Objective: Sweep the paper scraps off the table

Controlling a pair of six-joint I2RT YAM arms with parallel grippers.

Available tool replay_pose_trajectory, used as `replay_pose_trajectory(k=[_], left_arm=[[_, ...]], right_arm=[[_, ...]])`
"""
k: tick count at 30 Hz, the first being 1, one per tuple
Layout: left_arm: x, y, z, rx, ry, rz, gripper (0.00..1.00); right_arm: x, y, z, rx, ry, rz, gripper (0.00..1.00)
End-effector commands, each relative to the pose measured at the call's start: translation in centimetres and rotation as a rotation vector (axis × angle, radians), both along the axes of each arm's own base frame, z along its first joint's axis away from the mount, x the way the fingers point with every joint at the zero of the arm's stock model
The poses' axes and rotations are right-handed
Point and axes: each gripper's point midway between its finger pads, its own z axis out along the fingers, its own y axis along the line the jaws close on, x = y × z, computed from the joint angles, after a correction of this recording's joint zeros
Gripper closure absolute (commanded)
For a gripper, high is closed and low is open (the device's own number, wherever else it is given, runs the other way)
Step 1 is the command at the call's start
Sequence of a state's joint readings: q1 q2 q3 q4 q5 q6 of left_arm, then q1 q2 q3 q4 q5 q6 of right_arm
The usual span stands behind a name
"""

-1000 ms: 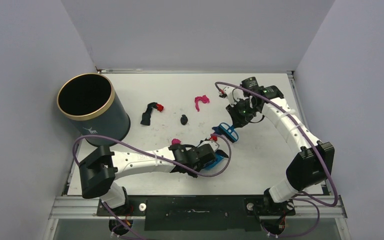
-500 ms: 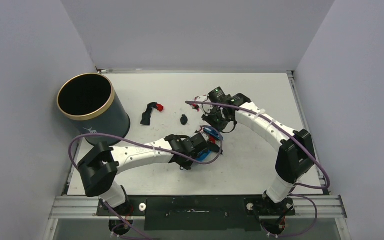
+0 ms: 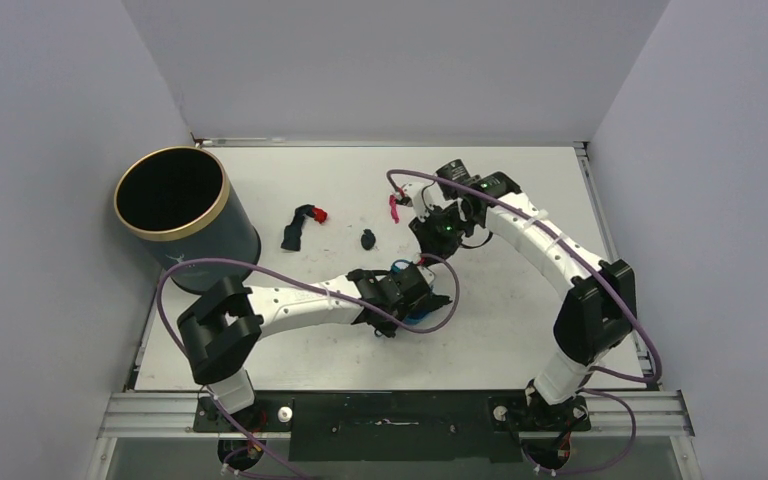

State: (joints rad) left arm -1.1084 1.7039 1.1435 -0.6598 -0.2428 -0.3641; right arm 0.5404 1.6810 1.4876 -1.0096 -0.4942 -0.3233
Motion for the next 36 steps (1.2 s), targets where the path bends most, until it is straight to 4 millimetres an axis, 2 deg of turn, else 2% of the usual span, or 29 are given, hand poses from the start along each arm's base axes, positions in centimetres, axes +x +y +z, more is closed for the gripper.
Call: replay_pose_trajectory(k=[1,5,10,14,18,22,26,30,36], left_arm=[[0.8,-2.0,2.1,-0.112,-0.097,-0.027,1.0],[0.7,-2.0,2.8,-0.152,-0.141,-0.031,1.0],[0.4,-2.0,3.8,-0.193,-0.171,-0.037,1.0],[-0.1,-2.4,5.1,-0.236,-0.203,-0.049,1.0],[-0.4,-2.0,6.3,-0.263,-0.224,-0.044,1.0],[-0.3,-1.5,7.0,-0.297,-0.267,-0.035,1.0],[-0.1,-0.5,7.4,-0.295,-0.298,-0.019,1.0],[0.1,0.2,8.7,-0.309,-0.33,-0.001,1.0],[0.6,1.8,12.1,-0.34,-0.389,0.04,1.0]], right_arm=[[-0.1,0.6,6.0,0.155,-0.032,-0.001,0.95],[0.7,0.1,9.2,0.202,-0.094,-0.029,0.95],[2.2,-1.3,11.9,0.2,-0.203,-0.081,0.95],[4.0,-3.4,12.8,0.173,-0.284,-0.159,0.95],[6.4,-6.4,13.1,0.159,-0.337,-0.284,0.95],[8.7,-10.2,13.2,0.159,-0.401,-0.43,0.95],[9.5,-13.0,12.0,0.13,-0.437,-0.514,0.95],[8.9,-13.7,9.6,0.116,-0.398,-0.526,0.95],[8.1,-14.1,7.0,0.119,-0.349,-0.538,0.95]])
